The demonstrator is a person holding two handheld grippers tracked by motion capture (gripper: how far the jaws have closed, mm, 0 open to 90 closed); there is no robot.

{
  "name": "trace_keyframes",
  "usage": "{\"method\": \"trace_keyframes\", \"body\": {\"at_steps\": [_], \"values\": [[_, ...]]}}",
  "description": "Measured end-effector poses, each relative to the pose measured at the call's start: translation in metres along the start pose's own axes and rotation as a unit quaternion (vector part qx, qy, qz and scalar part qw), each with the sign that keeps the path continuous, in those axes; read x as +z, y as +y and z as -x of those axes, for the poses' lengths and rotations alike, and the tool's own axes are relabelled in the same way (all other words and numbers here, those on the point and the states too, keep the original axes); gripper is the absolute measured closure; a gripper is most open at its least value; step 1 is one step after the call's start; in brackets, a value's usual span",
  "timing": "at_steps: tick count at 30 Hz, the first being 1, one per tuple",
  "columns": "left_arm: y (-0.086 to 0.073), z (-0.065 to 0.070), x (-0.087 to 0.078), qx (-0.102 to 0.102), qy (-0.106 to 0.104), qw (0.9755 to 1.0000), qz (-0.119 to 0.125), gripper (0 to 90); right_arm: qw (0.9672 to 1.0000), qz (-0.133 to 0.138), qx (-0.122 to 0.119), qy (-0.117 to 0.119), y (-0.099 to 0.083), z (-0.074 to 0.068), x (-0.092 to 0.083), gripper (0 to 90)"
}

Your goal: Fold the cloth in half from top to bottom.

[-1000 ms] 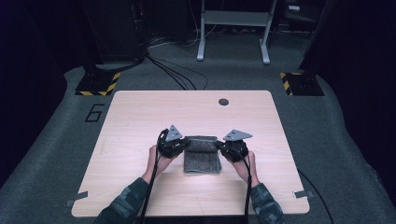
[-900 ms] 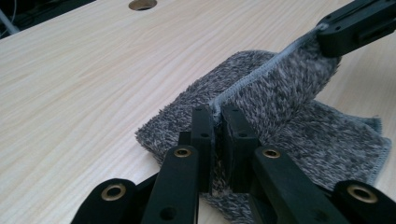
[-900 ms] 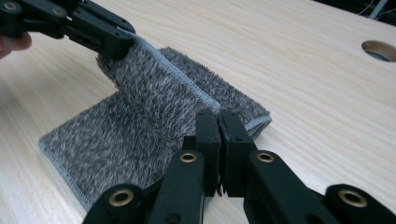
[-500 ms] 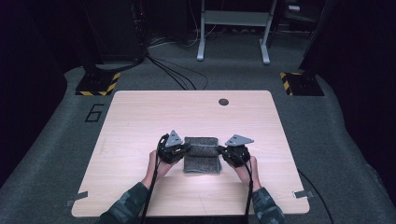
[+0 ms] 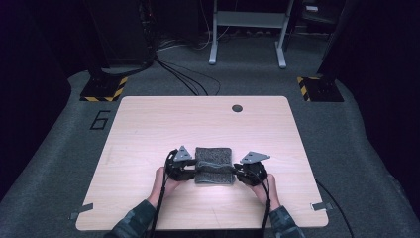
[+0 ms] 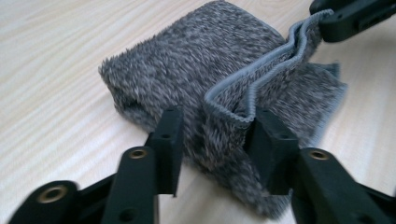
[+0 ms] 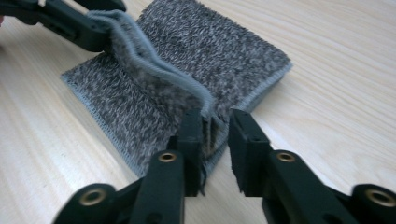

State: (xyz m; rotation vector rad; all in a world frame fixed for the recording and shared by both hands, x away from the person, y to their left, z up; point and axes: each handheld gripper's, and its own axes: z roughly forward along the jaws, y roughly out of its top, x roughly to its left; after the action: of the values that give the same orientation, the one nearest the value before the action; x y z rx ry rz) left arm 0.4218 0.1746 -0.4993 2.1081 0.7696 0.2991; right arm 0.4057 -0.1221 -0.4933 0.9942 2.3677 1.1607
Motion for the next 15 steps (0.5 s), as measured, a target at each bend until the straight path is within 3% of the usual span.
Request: {"method": "trace_keyframes", "body": {"at_steps": [2, 5, 9, 12, 15], "values": [[-0.001, 0.000, -0.008, -0.009, 0.000, 0.9999, 0.008, 45.2, 0.9999, 0.008, 0.011, 0.002, 0.001, 0.003, -0.009, 68.0], [0.005, -0.003, -0.019, -0.013, 0.017, 0.9994, 0.025, 40.7, 0.9995, 0.024, 0.019, -0.001, 0.006, 0.008, -0.019, 65.0], [0.018, -0.012, -0.018, -0.031, 0.040, 0.9980, 0.038, 36.8, 0.9992, 0.024, 0.031, -0.010, 0.016, 0.011, -0.015, 58.9], [0.022, -0.012, -0.006, -0.031, 0.040, 0.9986, 0.012, 34.1, 0.9995, 0.004, 0.032, -0.006, 0.019, 0.006, 0.000, 50.3], [0.016, -0.007, 0.004, -0.015, 0.033, 0.9992, -0.016, 25.7, 0.9994, -0.027, 0.020, -0.010, 0.014, -0.002, 0.017, 48.2]]}}
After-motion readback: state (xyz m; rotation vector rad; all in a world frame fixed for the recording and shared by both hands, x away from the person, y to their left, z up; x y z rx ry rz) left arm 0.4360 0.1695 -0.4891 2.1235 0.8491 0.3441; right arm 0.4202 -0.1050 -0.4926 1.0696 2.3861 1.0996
